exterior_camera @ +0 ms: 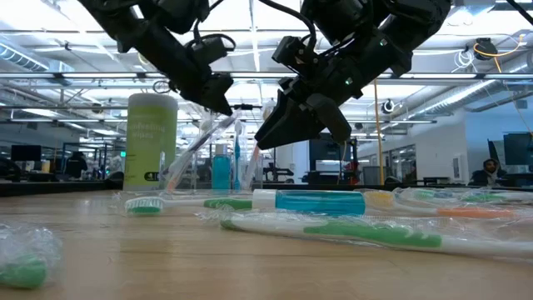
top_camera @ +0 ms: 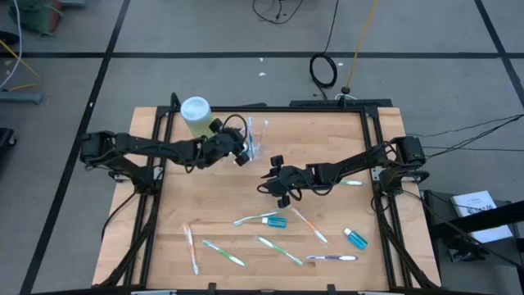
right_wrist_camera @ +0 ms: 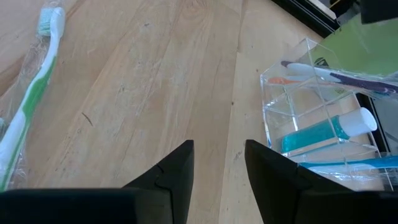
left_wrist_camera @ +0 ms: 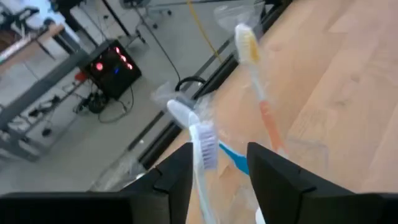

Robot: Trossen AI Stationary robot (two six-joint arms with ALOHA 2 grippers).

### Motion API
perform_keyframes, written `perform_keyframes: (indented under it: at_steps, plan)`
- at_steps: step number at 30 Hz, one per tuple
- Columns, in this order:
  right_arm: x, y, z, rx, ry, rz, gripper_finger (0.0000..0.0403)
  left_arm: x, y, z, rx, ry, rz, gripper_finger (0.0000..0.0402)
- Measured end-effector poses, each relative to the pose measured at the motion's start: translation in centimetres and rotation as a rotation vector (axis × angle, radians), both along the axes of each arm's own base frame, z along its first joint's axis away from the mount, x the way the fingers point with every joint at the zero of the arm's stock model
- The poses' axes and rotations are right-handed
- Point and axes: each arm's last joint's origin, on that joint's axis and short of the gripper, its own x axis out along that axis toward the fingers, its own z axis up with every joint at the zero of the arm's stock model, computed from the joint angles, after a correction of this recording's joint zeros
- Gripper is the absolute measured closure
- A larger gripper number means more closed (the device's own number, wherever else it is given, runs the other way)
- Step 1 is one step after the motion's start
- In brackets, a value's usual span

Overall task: Pick & Place toothbrushing station
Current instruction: Put the purple toothbrush into the transparent organizer

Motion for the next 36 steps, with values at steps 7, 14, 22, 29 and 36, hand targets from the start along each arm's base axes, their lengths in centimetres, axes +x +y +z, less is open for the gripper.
perform_keyframes:
  at_steps: [7, 14, 22, 29, 36]
  plan:
    - [0.0, 0.0, 0.0, 0.000, 0.002, 0.000, 0.0268, -0.1, 1.7, 0.4, -0.031, -0.053, -0.040, 0.0235]
    - [0.0, 0.0, 0.0, 0.000, 0.001, 0.000, 0.0268, -0.9, 3.9, -0.4, -0.154, -0.041, -0.028, 0.0262]
    - [0.0, 0.0, 0.0, 0.000, 0.001, 0.000, 0.0268, -1.0, 4.2, -0.4, -0.167, -0.051, -0.014, 0.0335]
    - [0.0, 0.0, 0.0, 0.000, 0.001, 0.000, 0.0268, -1.0, 4.1, -0.4, -0.168, -0.050, -0.015, 0.0393]
    - [0.0, 0.0, 0.0, 0.000, 0.001, -0.001, 0.0268, -1.0, 3.4, 0.0, -0.162, -0.054, -0.032, 0.0396]
